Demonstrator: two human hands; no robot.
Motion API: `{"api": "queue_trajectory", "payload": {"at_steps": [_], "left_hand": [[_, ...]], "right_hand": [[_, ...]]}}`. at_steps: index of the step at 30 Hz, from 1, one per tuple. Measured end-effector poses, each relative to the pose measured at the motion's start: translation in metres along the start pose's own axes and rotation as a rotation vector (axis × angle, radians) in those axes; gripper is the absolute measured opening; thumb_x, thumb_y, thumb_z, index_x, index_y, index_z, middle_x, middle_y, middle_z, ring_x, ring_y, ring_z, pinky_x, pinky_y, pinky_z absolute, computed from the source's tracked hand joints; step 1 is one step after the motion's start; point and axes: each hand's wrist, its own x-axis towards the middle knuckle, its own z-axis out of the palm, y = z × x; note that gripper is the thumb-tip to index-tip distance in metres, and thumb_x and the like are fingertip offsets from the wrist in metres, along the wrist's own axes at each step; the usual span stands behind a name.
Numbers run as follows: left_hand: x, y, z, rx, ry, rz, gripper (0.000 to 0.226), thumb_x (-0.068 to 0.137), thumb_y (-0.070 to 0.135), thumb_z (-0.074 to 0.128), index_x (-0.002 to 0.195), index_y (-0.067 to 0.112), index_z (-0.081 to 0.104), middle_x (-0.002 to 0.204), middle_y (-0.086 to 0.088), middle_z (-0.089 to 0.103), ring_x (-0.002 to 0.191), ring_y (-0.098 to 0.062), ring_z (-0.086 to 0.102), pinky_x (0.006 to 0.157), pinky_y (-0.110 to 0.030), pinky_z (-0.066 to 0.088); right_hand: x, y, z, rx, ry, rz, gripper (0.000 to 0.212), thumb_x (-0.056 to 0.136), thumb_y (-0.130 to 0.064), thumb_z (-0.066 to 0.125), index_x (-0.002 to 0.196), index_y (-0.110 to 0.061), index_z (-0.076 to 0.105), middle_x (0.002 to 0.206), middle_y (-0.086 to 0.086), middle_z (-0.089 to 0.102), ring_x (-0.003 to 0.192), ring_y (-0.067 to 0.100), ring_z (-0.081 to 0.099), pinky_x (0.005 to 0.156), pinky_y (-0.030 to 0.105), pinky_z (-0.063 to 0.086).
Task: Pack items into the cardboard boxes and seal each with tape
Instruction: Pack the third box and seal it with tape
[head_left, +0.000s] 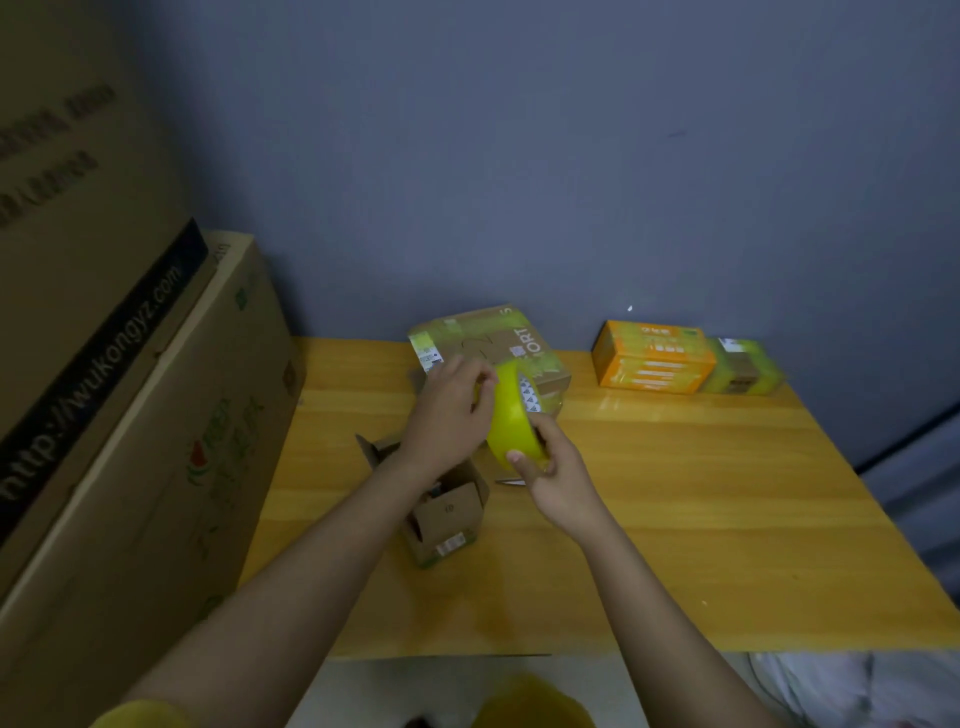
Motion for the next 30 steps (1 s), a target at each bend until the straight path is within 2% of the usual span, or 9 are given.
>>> {"api": "queue_trajectory", "payload": {"at_steps": [6, 10, 13, 15, 18, 21, 24, 27, 30], "left_hand": [[0.049, -0.001, -0.022, -0.105, -0.088, -0.211, 0.017, 0.097, 0.009, 0.042, 0.091, 0.017, 0.054, 0.103, -0.005, 0.057, 0.107, -0.024, 0.053, 0.087, -0.028, 0.037], [0.057, 0.016, -0.032, -0.316, -0.205, -0.429, 0.029, 0.104, 0.034, 0.034, 0.113, 0.015, 0.053, 0.113, -0.006, 0.057, 0.103, -0.018, 0.054, 0.078, -0.027, 0.044], [0.051, 0.029, -0.032, -0.696, -0.175, -0.558, 0.024, 0.102, 0.031, 0.043, 0.117, 0.015, 0.052, 0.111, -0.008, 0.059, 0.089, -0.015, 0.058, 0.062, -0.024, 0.049], [0.047, 0.036, -0.03, -0.802, -0.143, -0.57, 0.016, 0.099, 0.022, 0.05, 0.114, 0.017, 0.052, 0.1, -0.004, 0.06, 0.078, -0.009, 0.058, 0.057, -0.022, 0.05], [0.045, 0.041, -0.024, -0.892, -0.109, -0.601, 0.02, 0.094, 0.013, 0.059, 0.113, 0.016, 0.052, 0.087, -0.002, 0.061, 0.067, -0.01, 0.06, 0.048, -0.02, 0.051], [0.044, 0.043, -0.026, -0.976, -0.116, -0.634, 0.017, 0.094, 0.009, 0.057, 0.109, 0.015, 0.053, 0.088, -0.004, 0.063, 0.069, -0.013, 0.062, 0.055, -0.024, 0.053], [0.046, 0.04, -0.033, -1.049, -0.216, -0.584, 0.017, 0.09, 0.004, 0.048, 0.098, 0.011, 0.061, 0.088, -0.014, 0.06, 0.07, -0.019, 0.057, 0.06, -0.024, 0.049], [0.047, 0.035, -0.037, -1.006, -0.237, -0.675, 0.034, 0.07, 0.014, 0.052, 0.104, 0.009, 0.056, 0.095, -0.017, 0.052, 0.076, -0.025, 0.054, 0.062, -0.027, 0.048], [0.048, 0.027, -0.032, -1.004, -0.212, -0.742, 0.046, 0.064, 0.015, 0.053, 0.11, 0.009, 0.05, 0.103, -0.016, 0.049, 0.089, -0.03, 0.052, 0.067, -0.033, 0.052]], "right_hand": [[0.004, -0.016, -0.003, -0.276, 0.033, -0.232, 0.035, 0.087, -0.02, 0.058, 0.118, -0.004, 0.056, 0.115, 0.006, 0.058, 0.114, 0.022, 0.048, 0.106, 0.038, 0.033], [0.013, -0.028, -0.008, -0.326, 0.083, -0.251, 0.038, 0.086, -0.022, 0.056, 0.119, -0.003, 0.056, 0.119, 0.012, 0.059, 0.122, 0.022, 0.043, 0.118, 0.032, 0.01], [0.013, -0.034, -0.009, -0.271, 0.072, -0.213, 0.036, 0.082, -0.016, 0.055, 0.118, -0.009, 0.056, 0.117, 0.007, 0.059, 0.12, 0.011, 0.037, 0.119, 0.041, 0.011], [0.016, -0.043, -0.009, -0.144, 0.006, -0.145, 0.038, 0.078, -0.011, 0.054, 0.115, -0.019, 0.056, 0.114, -0.002, 0.06, 0.117, 0.004, 0.041, 0.115, 0.042, 0.025], [0.02, -0.056, -0.008, 0.154, -0.021, -0.012, 0.024, 0.081, -0.021, 0.056, 0.105, -0.02, 0.057, 0.1, 0.002, 0.06, 0.097, 0.006, 0.055, 0.086, 0.028, 0.044], [0.024, -0.058, -0.01, 0.17, 0.042, -0.028, 0.034, 0.087, -0.037, 0.057, 0.104, -0.007, 0.057, 0.096, 0.021, 0.055, 0.09, 0.015, 0.052, 0.078, 0.033, 0.041], [0.027, -0.055, -0.009, 0.152, 0.039, -0.058, 0.025, 0.09, -0.028, 0.054, 0.11, -0.014, 0.059, 0.099, 0.008, 0.06, 0.094, 0.014, 0.055, 0.081, 0.028, 0.044], [0.027, -0.053, -0.004, 0.117, 0.043, -0.078, 0.031, 0.09, -0.025, 0.054, 0.117, -0.011, 0.058, 0.109, 0.012, 0.063, 0.103, 0.023, 0.059, 0.088, 0.032, 0.046], [0.028, -0.049, 0.003, 0.106, 0.048, -0.095, 0.037, 0.091, -0.026, 0.054, 0.122, -0.006, 0.058, 0.111, 0.004, 0.065, 0.103, 0.012, 0.059, 0.087, 0.024, 0.046]]}}
